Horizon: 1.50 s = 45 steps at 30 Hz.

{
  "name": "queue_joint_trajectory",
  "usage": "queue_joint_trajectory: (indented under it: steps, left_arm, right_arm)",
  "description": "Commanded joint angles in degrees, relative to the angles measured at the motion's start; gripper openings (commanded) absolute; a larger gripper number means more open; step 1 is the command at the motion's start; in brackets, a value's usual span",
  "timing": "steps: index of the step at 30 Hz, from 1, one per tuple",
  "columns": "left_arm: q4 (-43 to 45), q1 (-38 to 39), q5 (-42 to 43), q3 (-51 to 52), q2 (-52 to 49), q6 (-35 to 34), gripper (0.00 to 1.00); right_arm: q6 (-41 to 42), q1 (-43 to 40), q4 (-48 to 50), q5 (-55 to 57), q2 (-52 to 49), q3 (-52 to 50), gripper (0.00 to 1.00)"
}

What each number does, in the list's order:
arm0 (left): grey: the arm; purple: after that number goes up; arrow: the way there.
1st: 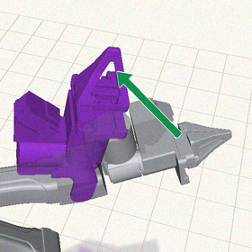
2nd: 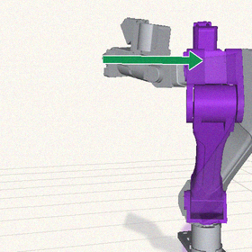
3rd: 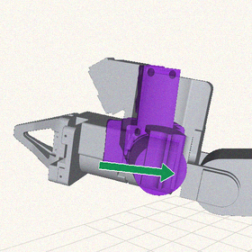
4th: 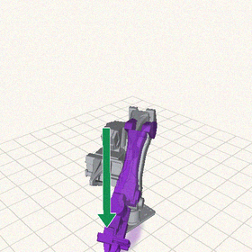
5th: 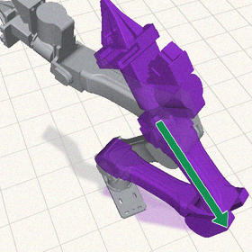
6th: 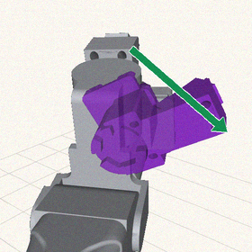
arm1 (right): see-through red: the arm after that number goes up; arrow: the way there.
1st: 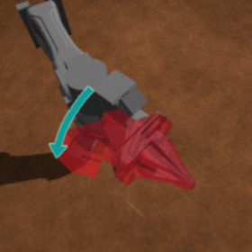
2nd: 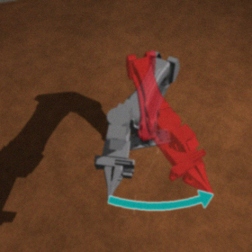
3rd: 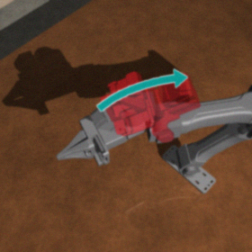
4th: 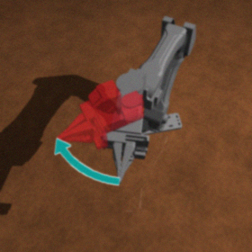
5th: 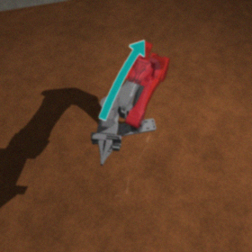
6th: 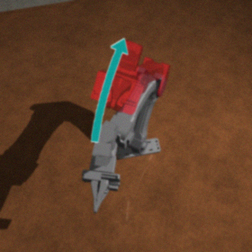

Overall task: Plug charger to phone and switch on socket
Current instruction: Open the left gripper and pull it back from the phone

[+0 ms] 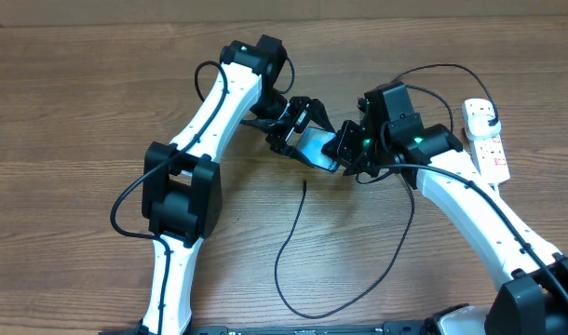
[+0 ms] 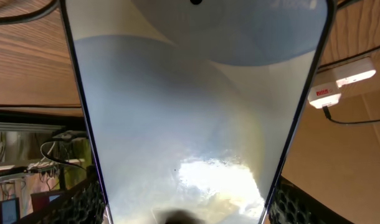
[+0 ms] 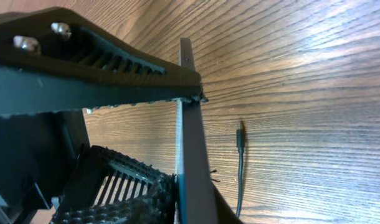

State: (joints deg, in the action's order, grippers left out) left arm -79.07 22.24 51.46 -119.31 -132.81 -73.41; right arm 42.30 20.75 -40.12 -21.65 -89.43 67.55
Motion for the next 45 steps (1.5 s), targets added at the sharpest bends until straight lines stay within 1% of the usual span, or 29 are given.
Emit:
queue_joint_trajectory:
  steps: [1,4,10,11,12,13,14,15,17,18,19,24,26,29,30,34,38,41,45]
  left_arm:
    - [-0.07,0.83,2.58,-1.62,-0.13,-0.72,0.04]
    - [-0.09,0.83,2.56,-1.62,-0.13,-0.72,0.04]
    - [-0.07,0.83,2.45,-1.62,-0.13,-0.72,0.04]
    - [-0.07,0.83,2.27,-1.62,-0.13,-0.72,0.04]
    - [-0.04,0.83,1.81,-1.62,-0.13,-0.72,0.07]
    - [-0.04,0.83,1.09,-1.62,-0.13,-0.72,0.11]
    - [-0.07,0.83,0.09,-1.62,-0.13,-0.72,0.20]
    - [-0.07,0.81,-1.11,-1.62,-0.13,-0.72,0.30]
    - [-0.11,0.61,-2.78,-1.62,-0.13,-0.70,0.68]
    - [-0.11,0.55,-3.54,-1.62,-0.13,-0.68,0.86]
    - [-0.09,0.52,-4.09,-1.62,-0.13,-0.07,1.00]
    - [0.13,0.09,-4.04,-1.62,-0.13,1.68,0.99]
    - [0.11,-0.68,-3.74,-1.62,-0.13,3.96,0.99]
    - [0.22,-2.45,-1.70,-1.62,-0.13,10.62,1.00]
    - [0.17,-4.09,0.04,-1.62,-0.13,16.28,1.00]
    - [-1.62,-8.09,0.24,-1.62,-0.13,22.10,1.00]
    - [-2.08,-11.43,0.22,-1.62,0.39,25.14,1.00]
    - [-1.22,-12.76,-0.98,-1.62,1.46,25.64,1.00]
    - [3.34,-13.55,-2.12,-1.62,3.63,25.05,1.00]
  right_arm:
    - [-0.04,0.20,0.17,0.63,-0.17,1.09,0.10]
    - [0.15,0.20,0.17,0.66,-0.17,1.09,0.07]
    - [0.15,0.17,0.17,0.66,-0.17,1.09,0.06]
    - [0.13,0.17,0.20,0.66,-0.17,1.09,0.04]
    - [0.13,0.17,0.20,0.63,-0.17,1.09,0.04]
    - [0.15,0.17,0.20,0.66,-0.17,1.09,0.04]
    - [0.15,0.17,0.20,0.63,-0.17,1.09,0.04]
    - [0.15,0.17,0.20,0.63,-0.17,1.09,0.04]
    - [0.15,0.07,0.22,0.63,-0.17,1.09,0.04]
    - [0.17,0.07,0.22,0.63,-0.17,1.09,0.04]
    - [0.17,0.07,0.22,0.63,-0.17,1.09,0.04]
    - [0.15,0.07,0.20,0.63,-0.17,1.09,0.04]
    - [0.13,0.07,0.20,0.63,-0.17,1.09,0.04]
    - [0.13,-0.26,0.15,0.59,-0.17,1.09,0.04]
    - [0.13,-0.92,-0.17,0.59,-0.17,1.11,0.04]
    - [0.11,-3.04,-1.77,-0.13,-0.15,1.11,0.04]
    - [0.13,-5.77,-1.55,-3.13,-0.15,1.11,0.04]
    - [1.29,-7.48,0.68,-7.26,-0.15,1.11,0.04]
    - [4.39,-8.74,5.01,-12.39,-0.15,1.11,0.04]
